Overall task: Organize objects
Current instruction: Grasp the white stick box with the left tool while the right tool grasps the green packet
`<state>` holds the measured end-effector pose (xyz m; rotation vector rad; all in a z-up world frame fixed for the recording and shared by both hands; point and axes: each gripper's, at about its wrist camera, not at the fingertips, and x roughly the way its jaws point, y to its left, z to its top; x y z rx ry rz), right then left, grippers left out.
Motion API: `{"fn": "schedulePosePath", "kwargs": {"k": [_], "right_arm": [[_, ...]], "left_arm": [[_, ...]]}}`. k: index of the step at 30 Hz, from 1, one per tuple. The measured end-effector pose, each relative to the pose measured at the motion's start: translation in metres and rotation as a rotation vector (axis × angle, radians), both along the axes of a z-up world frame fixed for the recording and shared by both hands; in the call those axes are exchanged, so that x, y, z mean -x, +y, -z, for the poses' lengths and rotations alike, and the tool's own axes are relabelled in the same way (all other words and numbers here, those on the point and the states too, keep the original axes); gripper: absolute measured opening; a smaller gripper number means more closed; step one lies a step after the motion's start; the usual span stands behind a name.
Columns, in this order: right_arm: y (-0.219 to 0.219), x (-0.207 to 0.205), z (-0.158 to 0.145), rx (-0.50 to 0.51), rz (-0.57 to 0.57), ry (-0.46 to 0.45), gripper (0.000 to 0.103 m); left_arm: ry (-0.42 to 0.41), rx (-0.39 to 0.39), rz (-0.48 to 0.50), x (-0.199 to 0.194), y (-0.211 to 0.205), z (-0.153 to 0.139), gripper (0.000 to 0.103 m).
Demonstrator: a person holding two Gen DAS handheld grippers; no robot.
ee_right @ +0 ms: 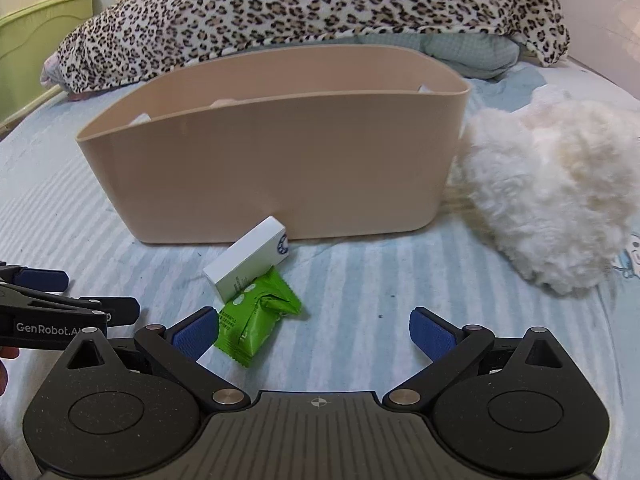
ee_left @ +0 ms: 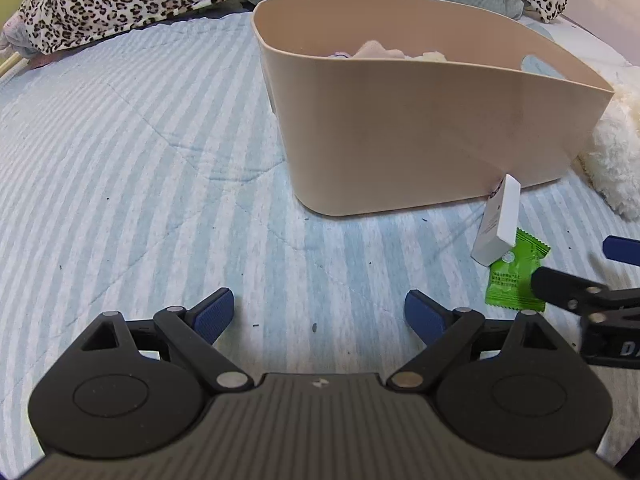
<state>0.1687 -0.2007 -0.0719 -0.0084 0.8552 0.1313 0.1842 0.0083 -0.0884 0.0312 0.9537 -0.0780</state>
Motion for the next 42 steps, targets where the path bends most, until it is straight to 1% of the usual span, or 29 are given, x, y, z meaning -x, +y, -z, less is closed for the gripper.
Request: {"fn": "schedulePosePath", "kwargs": {"k": [4,7,10,14,18,22,28,34,39,42], "right_arm": [[0.005,-0.01,0.01,-0.008,0.006,0.023,0.103],[0.007,-0.014,0.016,-0.002,0.001,0.031,0.103],[0.005,-0.017,0.02,0.019,0.009,0.022,0.103],[-0.006,-0.02,0.021,-0.002,0.034,0.025,0.103],[-0.014,-0.016,0.021,0.041,0.041,0.003,0.103],[-0.029,-0.013,0.021,0.055,0.066,0.003,0.103],[-0.049,-0.013,0.015,0.054,0.105,0.005,0.103],[-0.06,-0.01,0.009,0.075,0.084,-0.01,0.103],[-0.069,-0.009,0.006,0.032,0.082,-0.015,0.103],[-0.066,-0.01,0.004,0.017,0.057,-0.03,0.102]], "left_arm": [[-0.011,-0.022,0.002,-0.004,-0.001,0.002,0.093],[-0.025,-0.036,-0.015,-0.007,-0.002,0.003,0.093],[-0.028,-0.028,-0.013,-0.01,-0.005,0.001,0.093],[-0.046,-0.026,-0.003,-0.012,-0.011,-0.002,0.093],[-0.067,0.004,0.01,-0.014,-0.017,-0.012,0.093],[-0.091,0.029,0.042,-0.014,-0.03,-0.024,0.093],[-0.134,0.014,0.107,-0.015,-0.055,-0.032,0.093],[-0.096,0.039,0.165,-0.023,-0.076,-0.023,0.093],[-0.084,0.009,0.165,-0.033,-0.088,-0.012,0.092],[-0.066,0.014,0.161,-0.039,-0.091,-0.007,0.092]]}}
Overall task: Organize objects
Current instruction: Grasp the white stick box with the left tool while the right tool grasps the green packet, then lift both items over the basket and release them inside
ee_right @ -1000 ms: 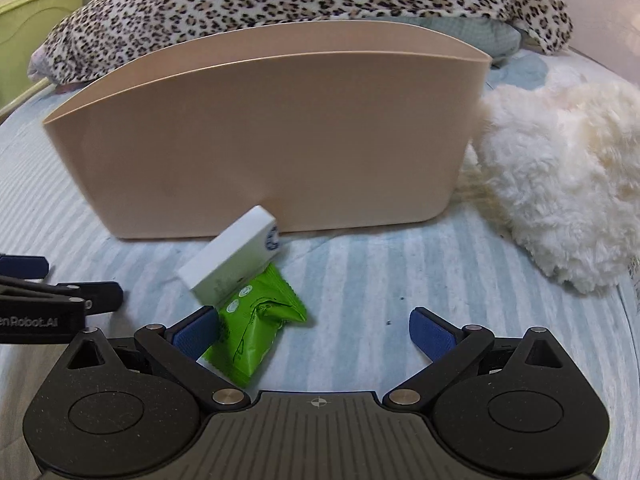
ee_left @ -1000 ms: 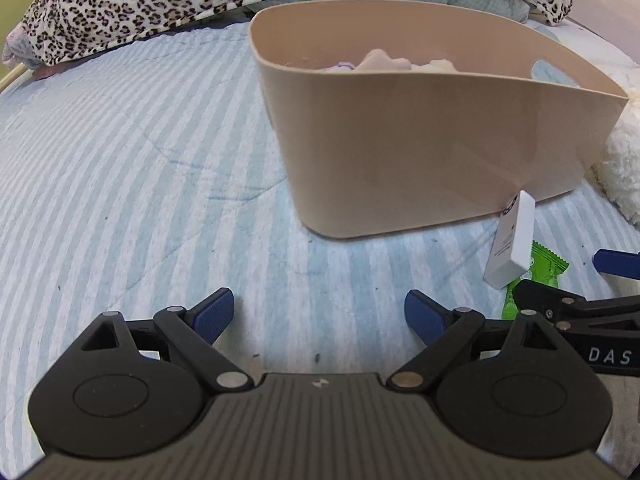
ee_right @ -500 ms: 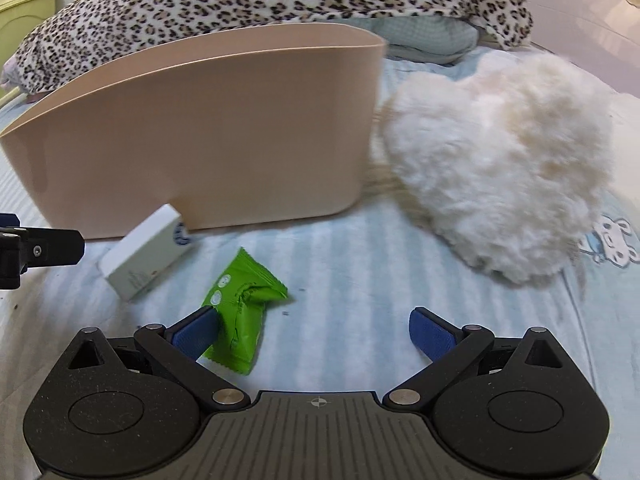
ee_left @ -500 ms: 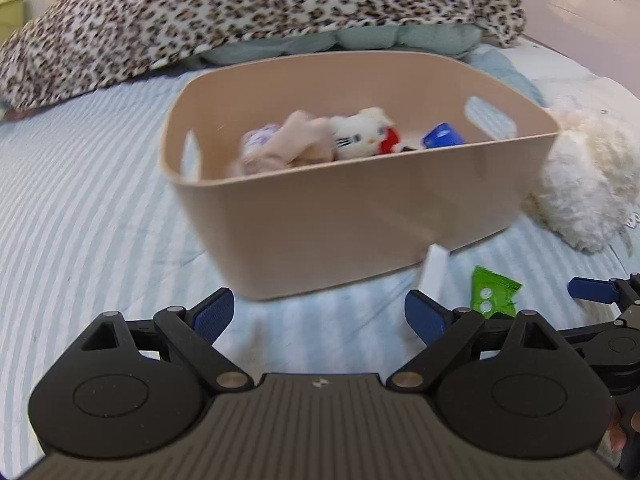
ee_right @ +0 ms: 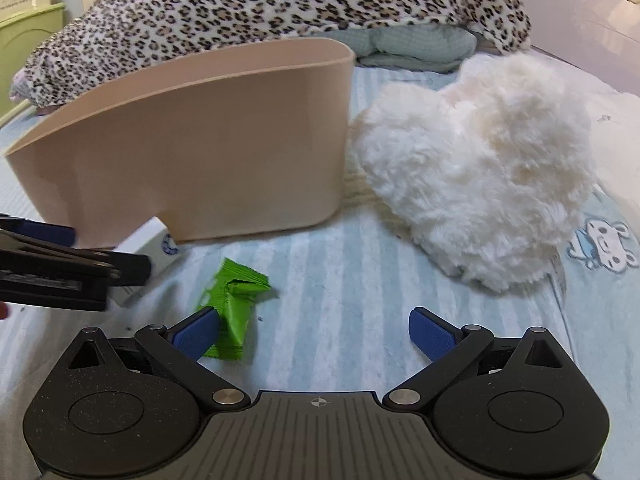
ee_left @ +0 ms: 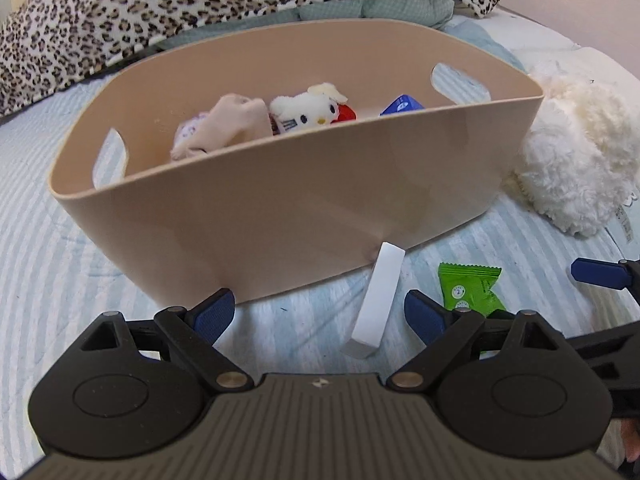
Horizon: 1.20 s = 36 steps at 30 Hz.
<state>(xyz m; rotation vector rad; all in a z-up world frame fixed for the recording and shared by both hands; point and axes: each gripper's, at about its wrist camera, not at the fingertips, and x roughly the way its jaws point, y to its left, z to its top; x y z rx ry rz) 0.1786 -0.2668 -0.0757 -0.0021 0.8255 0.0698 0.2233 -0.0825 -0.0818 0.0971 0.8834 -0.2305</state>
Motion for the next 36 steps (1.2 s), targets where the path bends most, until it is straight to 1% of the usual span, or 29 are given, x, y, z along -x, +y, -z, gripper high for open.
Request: {"fn": "schedulePosePath", "kwargs": {"k": [2,4,6,7,9,13,14,17,19,20,21,22,24,25,26,29,30,33,36], "right_arm": [[0.008,-0.001,-0.001,0.011,-0.027,-0.01,0.102],[0.017,-0.003,-0.002,0.031,-0.05,-0.016,0.098],[0.023,-0.008,-0.001,0.052,-0.068,-0.011,0.095],[0.025,-0.01,0.0,0.052,-0.077,-0.009,0.094],[0.027,-0.011,0.0,0.04,-0.086,-0.005,0.091],[0.03,-0.015,0.004,0.022,-0.095,0.012,0.083],[0.029,-0.016,0.004,0.013,-0.097,0.016,0.082],[0.031,-0.015,0.004,0.004,-0.112,0.018,0.072],[0.032,-0.013,0.004,-0.004,-0.13,0.021,0.058],[0.033,-0.013,0.004,-0.007,-0.137,0.024,0.055],[0.034,-0.012,0.004,-0.01,-0.144,0.023,0.047],[0.034,-0.011,0.003,-0.014,-0.152,0.018,0.039],[0.036,-0.01,0.003,-0.015,-0.169,0.007,0.031],[0.037,-0.009,0.003,-0.01,-0.175,0.008,0.031],[0.039,-0.008,0.002,-0.005,-0.178,0.006,0.031],[0.038,-0.004,0.001,-0.007,-0.173,-0.005,0.025],[0.037,-0.003,0.0,-0.014,-0.166,-0.014,0.021],[0.031,0.001,-0.004,-0.047,-0.147,-0.031,0.019],[0.03,0.004,-0.007,-0.056,-0.145,-0.037,0.018]], "left_arm": [[0.01,0.003,0.007,-0.002,0.001,0.003,0.092],[0.02,-0.008,0.007,-0.003,0.002,0.008,0.091],[0.031,-0.007,-0.012,-0.005,0.005,0.012,0.089],[0.036,-0.003,-0.02,-0.005,0.006,0.014,0.085],[0.04,0.005,-0.025,-0.006,0.006,0.016,0.081],[0.026,0.031,-0.006,-0.005,0.005,0.016,0.065],[0.022,0.037,0.0,-0.005,0.004,0.016,0.063],[0.01,0.05,0.023,-0.003,0.001,0.015,0.051],[0.005,0.053,0.041,-0.001,-0.001,0.015,0.039],[0.004,0.051,0.045,-0.001,-0.003,0.014,0.037],[0.003,0.052,0.049,0.0,-0.004,0.014,0.03],[0.006,0.057,0.058,0.0,-0.004,0.014,0.025],[0.008,0.065,0.068,0.002,-0.004,0.013,0.019],[0.005,0.068,0.07,0.003,-0.004,0.012,0.017],[0.005,0.07,0.071,0.004,-0.003,0.012,0.016],[0.016,0.089,0.067,0.008,0.001,0.011,0.016],[0.019,0.095,0.064,0.01,0.004,0.01,0.016],[0.017,0.086,0.053,0.015,0.008,0.009,0.016],[0.017,0.088,0.043,0.019,0.014,0.005,0.016]]}}
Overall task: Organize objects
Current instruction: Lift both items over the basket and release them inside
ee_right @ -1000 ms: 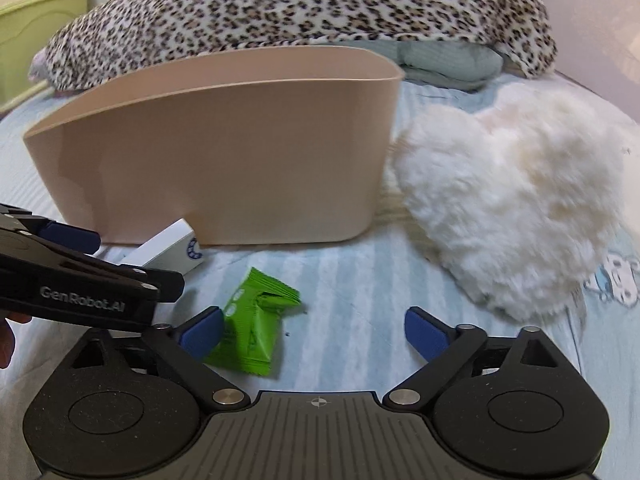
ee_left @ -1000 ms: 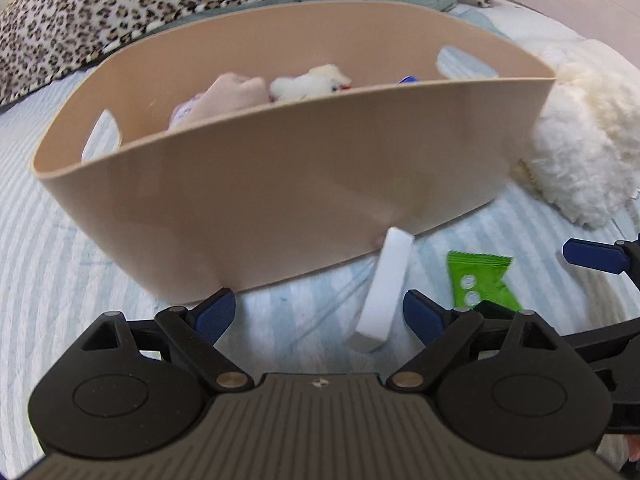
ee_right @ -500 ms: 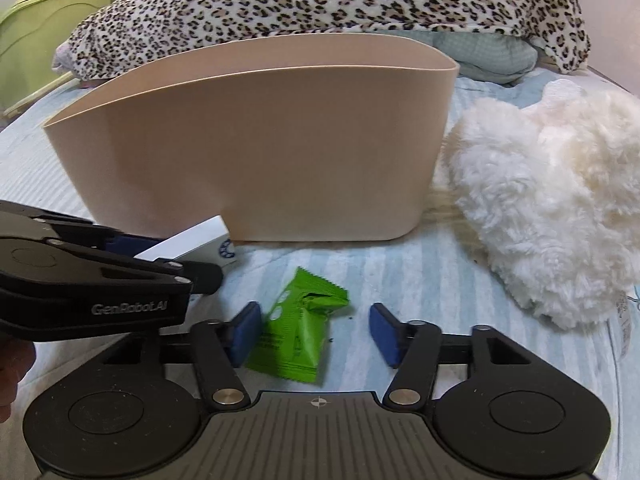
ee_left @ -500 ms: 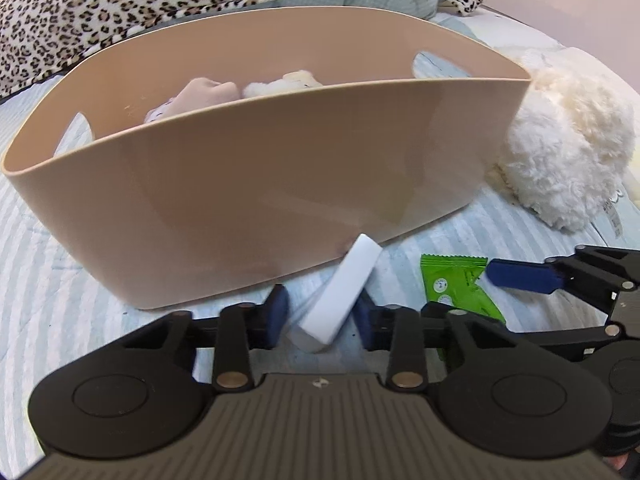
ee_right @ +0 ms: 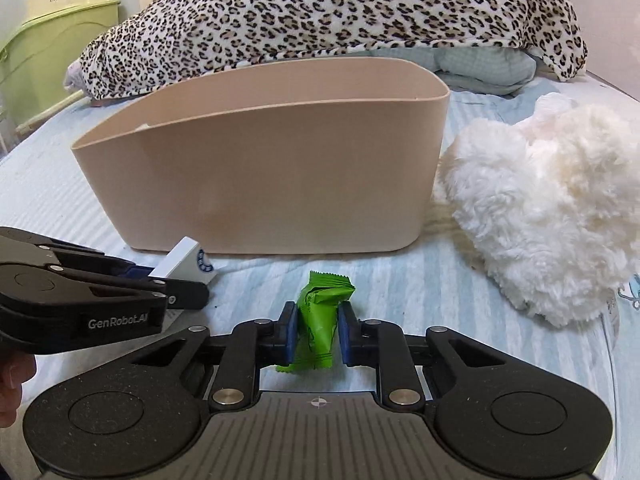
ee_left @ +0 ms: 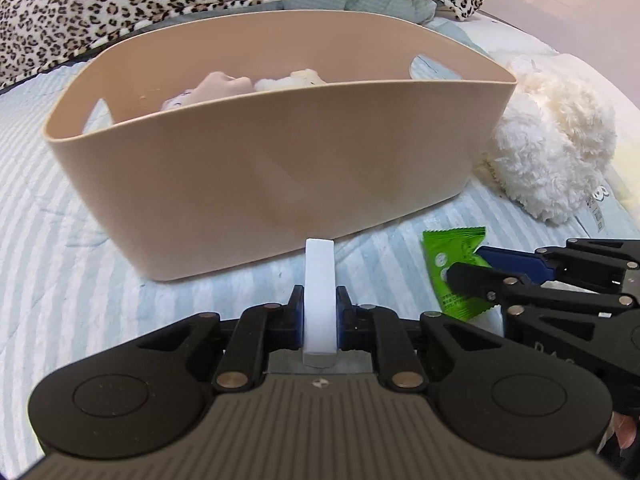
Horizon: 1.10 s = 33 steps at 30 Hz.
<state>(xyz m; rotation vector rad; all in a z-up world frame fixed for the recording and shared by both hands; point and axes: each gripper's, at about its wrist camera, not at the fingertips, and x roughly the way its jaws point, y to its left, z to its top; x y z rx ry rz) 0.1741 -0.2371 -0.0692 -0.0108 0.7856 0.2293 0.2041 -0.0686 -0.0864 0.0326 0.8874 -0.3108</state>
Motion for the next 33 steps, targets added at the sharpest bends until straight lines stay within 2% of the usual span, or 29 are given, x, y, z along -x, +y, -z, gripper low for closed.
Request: {"fn": "schedulePosePath", "kwargs": {"k": [10,20,26,33], "right_arm": [[-0.001,0.028,-0.029,-0.014,-0.042,-0.054,0.018],[-0.001,0.039,-0.082,-0.064,-0.055,-0.183,0.018],[0.005,0.026,-0.109,-0.072,-0.042,-0.254,0.018],[0.009,-0.002,-0.128,-0.075,-0.01,-0.317,0.018]], "left_arm": [[-0.076,0.002,-0.004,0.025,0.024,-0.034,0.016],[-0.223,-0.019,-0.003,0.04,0.044,-0.081,0.016],[-0.299,-0.028,-0.015,0.032,0.052,-0.111,0.016],[-0.35,-0.058,-0.052,-0.004,0.052,-0.13,0.016]]}}
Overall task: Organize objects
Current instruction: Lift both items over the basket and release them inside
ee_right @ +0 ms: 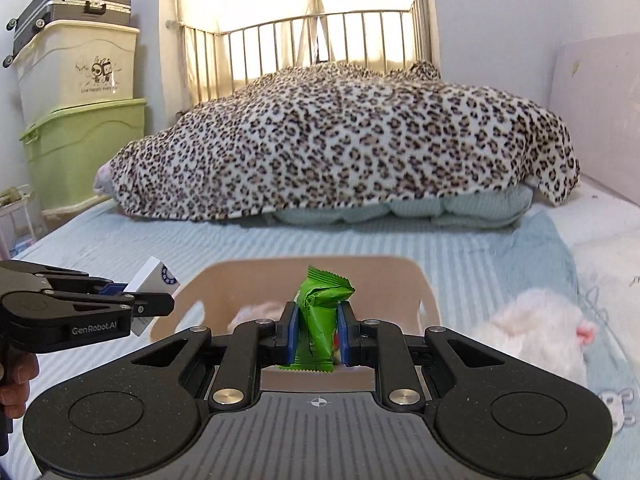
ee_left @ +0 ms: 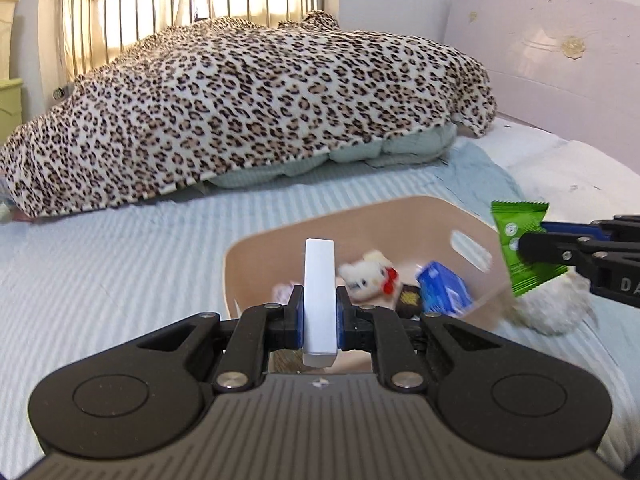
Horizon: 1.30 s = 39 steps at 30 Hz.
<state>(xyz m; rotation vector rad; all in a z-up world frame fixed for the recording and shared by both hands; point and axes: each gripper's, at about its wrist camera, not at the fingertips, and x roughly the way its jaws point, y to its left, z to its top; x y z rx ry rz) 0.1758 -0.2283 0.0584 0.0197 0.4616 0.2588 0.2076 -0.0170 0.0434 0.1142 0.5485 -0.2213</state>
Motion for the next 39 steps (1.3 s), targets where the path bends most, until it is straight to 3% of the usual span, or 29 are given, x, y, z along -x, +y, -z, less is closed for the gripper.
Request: {"fn": "schedulePosePath", "kwargs": {"k": [4,8,14,19,23,27,28,29,31,33,37,39], "right_arm": [[0.003,-0.021,-0.005,0.01,0.02,-0.024,0.018],[0.001,-0.049,-0.002,-0.014,0.061,-0.011,0.018],[0.003,-0.087,0.026,0.0,0.135,0.087,0.018],[0.008,-0.106,0.053,0.035,0.162,0.172,0.018],[0.019,-0.112,0.067,0.088,0.139,0.217,0.018],[0.023,-0.111,0.071,0.087,0.132,0.247,0.021],[0.023,-0.109,0.07,0.085,0.134,0.247,0.033],[0.023,-0.108,0.068,0.081,0.138,0.244,0.034],[0.023,-0.103,0.062,0.074,0.136,0.233,0.05],[0.023,-0.097,0.054,0.077,0.138,0.217,0.065],[0.02,-0.081,0.036,0.064,0.142,0.186,0.078],[0.019,-0.073,0.027,0.051,0.144,0.18,0.08]], "left_arm": [[0.008,-0.033,-0.027,-0.027,-0.005,0.003,0.016],[0.077,-0.048,-0.093,-0.06,-0.008,0.017,0.016],[0.195,-0.095,-0.149,-0.101,-0.01,0.045,0.016],[0.291,-0.131,-0.165,-0.117,-0.007,0.067,0.016],[0.278,-0.203,-0.143,-0.114,-0.014,0.072,0.016],[0.295,-0.17,-0.148,-0.111,-0.011,0.069,0.018],[0.296,-0.165,-0.154,-0.11,-0.011,0.068,0.03],[0.296,-0.164,-0.161,-0.108,-0.011,0.066,0.038],[0.28,-0.156,-0.158,-0.103,-0.014,0.061,0.061],[0.265,-0.156,-0.167,-0.097,-0.017,0.054,0.075],[0.235,-0.153,-0.174,-0.084,-0.022,0.04,0.088],[0.221,-0.151,-0.175,-0.076,-0.023,0.033,0.089]]}}
